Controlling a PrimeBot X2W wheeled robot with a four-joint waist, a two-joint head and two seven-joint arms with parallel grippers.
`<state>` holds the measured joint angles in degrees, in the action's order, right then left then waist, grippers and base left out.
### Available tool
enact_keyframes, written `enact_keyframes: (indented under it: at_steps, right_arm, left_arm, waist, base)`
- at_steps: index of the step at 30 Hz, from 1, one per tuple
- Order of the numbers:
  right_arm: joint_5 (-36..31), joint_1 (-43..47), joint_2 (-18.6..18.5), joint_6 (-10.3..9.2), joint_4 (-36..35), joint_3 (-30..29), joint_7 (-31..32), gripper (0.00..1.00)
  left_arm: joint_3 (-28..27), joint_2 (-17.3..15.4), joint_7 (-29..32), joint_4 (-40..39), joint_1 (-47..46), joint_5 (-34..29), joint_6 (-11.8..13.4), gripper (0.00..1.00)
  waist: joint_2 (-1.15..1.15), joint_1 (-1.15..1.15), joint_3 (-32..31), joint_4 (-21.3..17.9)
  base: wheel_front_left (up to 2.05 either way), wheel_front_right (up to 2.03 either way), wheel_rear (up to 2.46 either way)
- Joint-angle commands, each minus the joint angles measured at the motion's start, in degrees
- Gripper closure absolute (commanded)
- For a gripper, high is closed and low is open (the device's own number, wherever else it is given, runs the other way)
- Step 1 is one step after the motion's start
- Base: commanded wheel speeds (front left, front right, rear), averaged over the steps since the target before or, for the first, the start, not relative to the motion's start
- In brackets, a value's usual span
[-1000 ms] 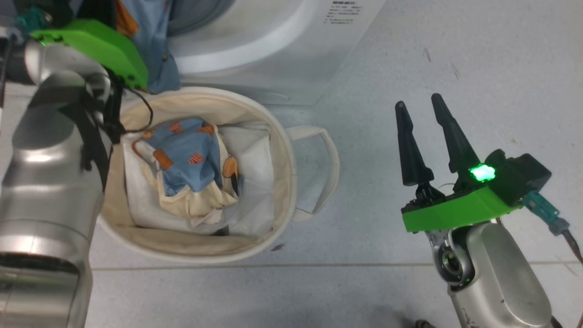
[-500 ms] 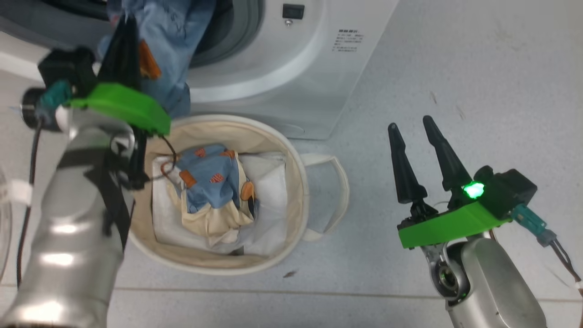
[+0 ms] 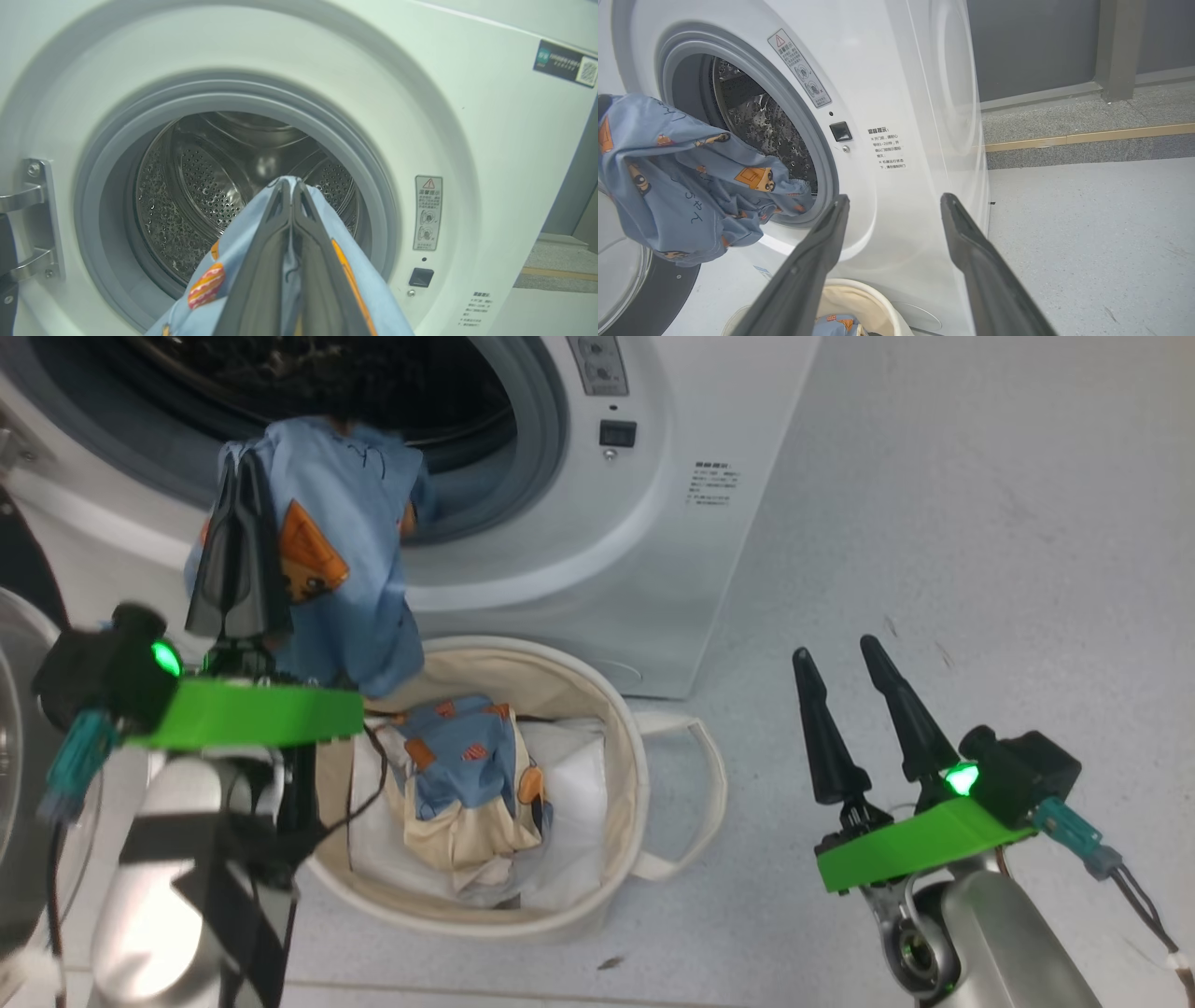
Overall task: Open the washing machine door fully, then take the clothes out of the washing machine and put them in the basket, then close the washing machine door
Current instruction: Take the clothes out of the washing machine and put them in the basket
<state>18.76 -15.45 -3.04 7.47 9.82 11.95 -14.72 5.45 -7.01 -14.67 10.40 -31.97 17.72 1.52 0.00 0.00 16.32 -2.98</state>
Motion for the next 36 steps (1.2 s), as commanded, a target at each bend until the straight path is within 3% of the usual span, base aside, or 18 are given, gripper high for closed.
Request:
enact_keyframes:
  at_steps: [1, 8, 17, 26, 36]
  right_arm:
    - [0.3, 0.6, 0.2, 0.02, -1.5, 1.0, -0.3, 0.0]
    - [0.4, 1.9, 0.2, 0.02, -1.1, 0.9, -0.3, 0.0]
    - [0.4, 2.3, 0.2, 0.02, -1.1, 1.4, -0.3, 0.0]
    - [-0.7, 1.7, 0.2, 0.02, -1.6, 0.9, -0.3, 0.0]
    - [-2.6, 0.0, 0.2, 0.02, -2.7, 0.1, -0.3, 0.0]
  left_arm:
    - [-2.3, -0.9, -0.3, -5.6, 0.9, -0.7, 0.1, 1.0]
    - [-1.1, 1.1, -0.3, -14.9, 7.8, -1.3, 0.4, 1.0]
    - [0.8, 1.1, 2.0, -16.8, 12.5, -2.6, 1.9, 1.0]
    - [4.1, 2.0, 2.2, -8.0, 16.0, -2.5, 1.8, 1.0]
    - [6.6, 3.3, -0.1, 8.8, 10.8, -1.9, 0.0, 1.0]
  waist:
    - [0.0, 0.0, -1.3, 0.6]
    - [0.0, 0.0, -3.2, 1.7]
    - [0.0, 0.0, -3.1, 1.8]
    - [0.0, 0.0, 0.4, 1.6]
    - [0.0, 0.0, 6.6, 1.6]
  base:
    - [0.0, 0.0, 0.0]
    - [0.0, 0.0, 0.0]
    - [0.0, 0.0, 0.0]
    - [0.0, 0.0, 0.0]
    - [0.0, 0.0, 0.0]
